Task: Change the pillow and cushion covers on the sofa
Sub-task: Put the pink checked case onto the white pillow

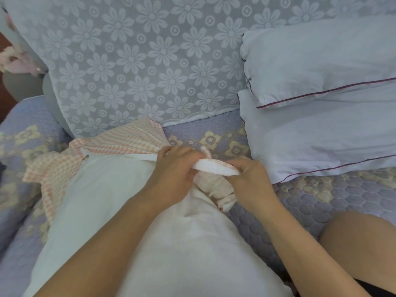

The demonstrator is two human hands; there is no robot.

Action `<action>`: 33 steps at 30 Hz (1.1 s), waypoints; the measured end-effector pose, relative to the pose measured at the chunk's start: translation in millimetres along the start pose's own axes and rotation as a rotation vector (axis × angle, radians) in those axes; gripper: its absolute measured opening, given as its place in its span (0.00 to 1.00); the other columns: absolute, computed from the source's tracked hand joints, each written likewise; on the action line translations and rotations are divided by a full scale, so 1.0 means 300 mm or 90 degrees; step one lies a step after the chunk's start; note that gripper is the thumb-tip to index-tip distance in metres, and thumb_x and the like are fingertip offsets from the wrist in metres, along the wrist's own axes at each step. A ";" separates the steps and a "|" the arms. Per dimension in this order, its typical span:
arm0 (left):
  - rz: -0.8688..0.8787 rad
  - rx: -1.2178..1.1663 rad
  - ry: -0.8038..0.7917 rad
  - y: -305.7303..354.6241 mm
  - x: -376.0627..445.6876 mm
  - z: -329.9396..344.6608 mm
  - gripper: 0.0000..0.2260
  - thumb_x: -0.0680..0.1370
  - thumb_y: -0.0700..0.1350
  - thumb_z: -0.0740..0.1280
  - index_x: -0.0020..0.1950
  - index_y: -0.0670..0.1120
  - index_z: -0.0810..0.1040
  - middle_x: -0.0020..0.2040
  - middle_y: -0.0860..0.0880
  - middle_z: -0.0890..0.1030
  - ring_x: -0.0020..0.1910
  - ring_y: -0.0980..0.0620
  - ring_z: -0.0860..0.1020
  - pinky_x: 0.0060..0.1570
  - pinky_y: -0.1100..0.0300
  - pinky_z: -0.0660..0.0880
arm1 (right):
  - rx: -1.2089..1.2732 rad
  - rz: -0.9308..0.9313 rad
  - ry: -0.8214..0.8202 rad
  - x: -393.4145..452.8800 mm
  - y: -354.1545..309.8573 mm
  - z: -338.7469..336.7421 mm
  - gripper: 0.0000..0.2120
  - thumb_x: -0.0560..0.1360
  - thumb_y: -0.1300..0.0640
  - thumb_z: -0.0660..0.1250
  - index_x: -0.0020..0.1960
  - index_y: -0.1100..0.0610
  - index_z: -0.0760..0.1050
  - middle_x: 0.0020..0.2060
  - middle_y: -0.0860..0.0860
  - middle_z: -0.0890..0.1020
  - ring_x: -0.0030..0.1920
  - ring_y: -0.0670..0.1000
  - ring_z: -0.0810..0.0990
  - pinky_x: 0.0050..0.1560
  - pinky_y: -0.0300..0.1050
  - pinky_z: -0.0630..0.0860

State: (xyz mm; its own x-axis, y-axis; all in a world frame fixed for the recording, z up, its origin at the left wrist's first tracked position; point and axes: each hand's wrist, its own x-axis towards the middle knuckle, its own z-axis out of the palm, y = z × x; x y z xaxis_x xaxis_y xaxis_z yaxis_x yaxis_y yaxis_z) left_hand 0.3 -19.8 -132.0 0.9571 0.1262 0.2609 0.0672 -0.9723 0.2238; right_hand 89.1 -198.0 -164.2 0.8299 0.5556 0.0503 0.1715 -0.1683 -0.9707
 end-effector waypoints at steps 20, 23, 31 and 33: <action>0.158 0.061 0.088 0.162 -0.078 -0.059 0.24 0.73 0.43 0.73 0.67 0.53 0.75 0.67 0.43 0.71 0.64 0.40 0.72 0.64 0.44 0.68 | 0.540 0.274 -0.477 0.013 0.046 -0.131 0.17 0.77 0.67 0.62 0.66 0.68 0.75 0.59 0.64 0.79 0.59 0.61 0.79 0.62 0.56 0.76; 0.384 -0.068 -0.117 0.351 -0.152 -0.097 0.11 0.79 0.51 0.68 0.59 0.49 0.77 0.51 0.47 0.79 0.49 0.45 0.76 0.53 0.49 0.72 | 0.571 0.284 -0.476 0.046 0.041 -0.145 0.20 0.77 0.62 0.65 0.68 0.63 0.75 0.62 0.61 0.79 0.63 0.59 0.78 0.65 0.54 0.74; 0.318 0.244 -0.510 0.268 -0.206 -0.030 0.22 0.78 0.68 0.61 0.63 0.54 0.75 0.52 0.47 0.83 0.51 0.41 0.81 0.59 0.47 0.74 | 0.501 0.266 -0.346 0.079 0.118 -0.139 0.31 0.72 0.63 0.72 0.72 0.68 0.68 0.69 0.66 0.74 0.67 0.62 0.75 0.64 0.51 0.76; 0.103 0.272 -0.411 0.117 -0.156 -0.126 0.25 0.79 0.70 0.57 0.71 0.59 0.70 0.63 0.50 0.80 0.62 0.45 0.78 0.63 0.51 0.72 | 0.408 0.240 -0.279 0.074 0.122 -0.129 0.31 0.66 0.64 0.78 0.66 0.68 0.72 0.62 0.65 0.79 0.58 0.60 0.80 0.56 0.48 0.79</action>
State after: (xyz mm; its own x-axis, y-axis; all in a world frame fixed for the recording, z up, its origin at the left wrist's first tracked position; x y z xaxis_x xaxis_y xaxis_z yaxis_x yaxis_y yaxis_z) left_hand -52.7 -52.6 -101.0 0.9299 -0.0345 -0.3663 -0.1093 -0.9766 -0.1854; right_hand 134.3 -223.3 -189.4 0.4689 0.8414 -0.2688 -0.5167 0.0145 -0.8561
